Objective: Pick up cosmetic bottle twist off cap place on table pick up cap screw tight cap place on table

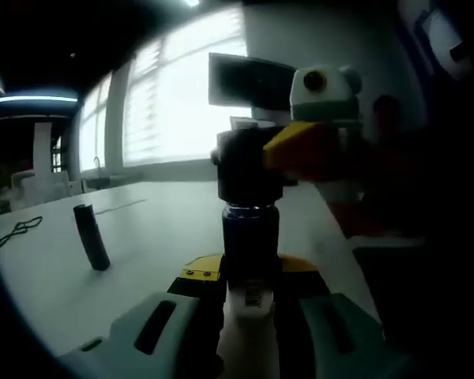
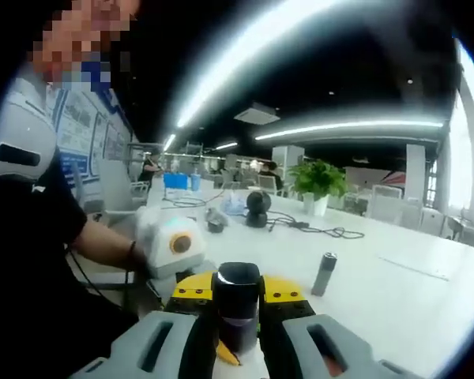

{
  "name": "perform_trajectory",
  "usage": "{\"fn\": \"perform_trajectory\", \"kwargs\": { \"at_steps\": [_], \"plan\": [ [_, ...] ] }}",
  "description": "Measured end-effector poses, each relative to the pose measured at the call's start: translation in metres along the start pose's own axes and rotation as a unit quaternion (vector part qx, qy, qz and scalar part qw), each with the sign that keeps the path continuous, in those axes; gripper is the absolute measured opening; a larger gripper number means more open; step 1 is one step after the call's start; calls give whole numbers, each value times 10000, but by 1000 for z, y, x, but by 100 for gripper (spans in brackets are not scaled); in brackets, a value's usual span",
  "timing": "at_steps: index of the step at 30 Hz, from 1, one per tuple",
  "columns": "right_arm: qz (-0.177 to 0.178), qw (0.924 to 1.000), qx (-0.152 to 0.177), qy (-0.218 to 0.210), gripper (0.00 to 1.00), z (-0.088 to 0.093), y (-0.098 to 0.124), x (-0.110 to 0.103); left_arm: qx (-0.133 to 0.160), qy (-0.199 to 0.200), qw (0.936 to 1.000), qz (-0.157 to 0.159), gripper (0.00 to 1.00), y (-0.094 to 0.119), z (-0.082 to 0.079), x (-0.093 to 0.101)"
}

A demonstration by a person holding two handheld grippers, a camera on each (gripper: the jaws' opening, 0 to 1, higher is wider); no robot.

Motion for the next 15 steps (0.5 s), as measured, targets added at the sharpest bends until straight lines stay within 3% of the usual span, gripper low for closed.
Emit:
{"fn": "perform_trajectory", "kwargs": {
  "at_steps": [6,11,15],
  "plan": [
    [627,9980,-59,53,14,-1,-2,-3,1,-67,9996,-292,13,-1,0,-3],
    [1263,9919,-64,103,14,-1,-4,-7,13,-110,9991,-405,13,-1,0,-5],
    [1728,9847,21,-232,14,1,-3,-8,16,-115,9990,-440,13,-1,1,-5]
  ]
}}
Point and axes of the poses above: the point that each gripper's makers call its tool centre point, and the gripper's own axes: y roughly backward along the fingers, x roughly to its right, z roughly out of its underside, the point moved 5 cm from there along y, roughly backward along the fingers, and after that the axes turned 6 degrees about -z, right-handed, at the moved point
